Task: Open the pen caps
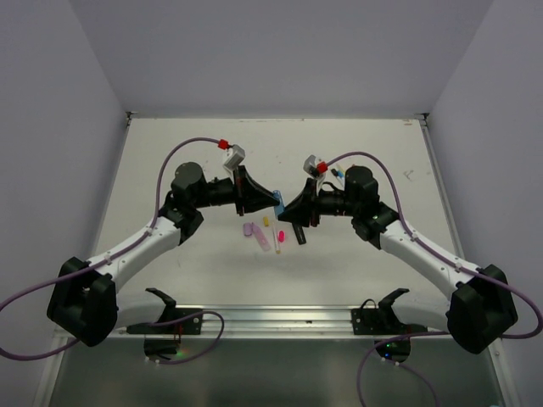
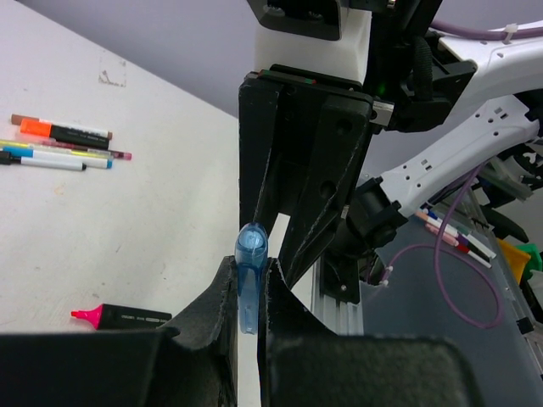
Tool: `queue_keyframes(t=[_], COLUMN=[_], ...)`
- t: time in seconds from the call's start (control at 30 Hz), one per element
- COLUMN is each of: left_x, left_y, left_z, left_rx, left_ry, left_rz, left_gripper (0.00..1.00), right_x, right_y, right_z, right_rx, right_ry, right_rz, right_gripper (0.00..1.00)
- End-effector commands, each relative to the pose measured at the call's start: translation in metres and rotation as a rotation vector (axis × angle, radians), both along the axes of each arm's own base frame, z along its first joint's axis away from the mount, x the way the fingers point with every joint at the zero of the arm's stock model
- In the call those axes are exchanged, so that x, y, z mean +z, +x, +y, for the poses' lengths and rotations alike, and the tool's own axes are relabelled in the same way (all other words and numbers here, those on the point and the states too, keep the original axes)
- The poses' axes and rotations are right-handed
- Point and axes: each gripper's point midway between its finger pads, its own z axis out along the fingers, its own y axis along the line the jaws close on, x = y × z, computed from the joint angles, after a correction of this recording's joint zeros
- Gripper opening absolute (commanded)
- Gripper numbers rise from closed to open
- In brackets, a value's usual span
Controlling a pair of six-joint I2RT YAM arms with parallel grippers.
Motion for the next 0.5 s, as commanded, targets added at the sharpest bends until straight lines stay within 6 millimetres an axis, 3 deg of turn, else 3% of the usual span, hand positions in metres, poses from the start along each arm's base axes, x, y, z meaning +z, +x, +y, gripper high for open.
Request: queue_keyframes(t=[0.0,0.47], left_x=[0.053,0.108], left_y=[0.009,0.023], left_z=[0.004,0.018], left_rx=[0.076,0.227], left_ry=[-0.151,-0.331], left_rz=[-0.168,-0.351], left_gripper=[0.00,0.00], right_x=[-0.016,-0.062], right_y=[-0.020,-0.053], right_z=[-0.001,-0.004], right_rx=[0.069,0.155], right_ry=[-0.014,-0.098], right_rz=[0.074,0.223], right_gripper=[0.00,0.00])
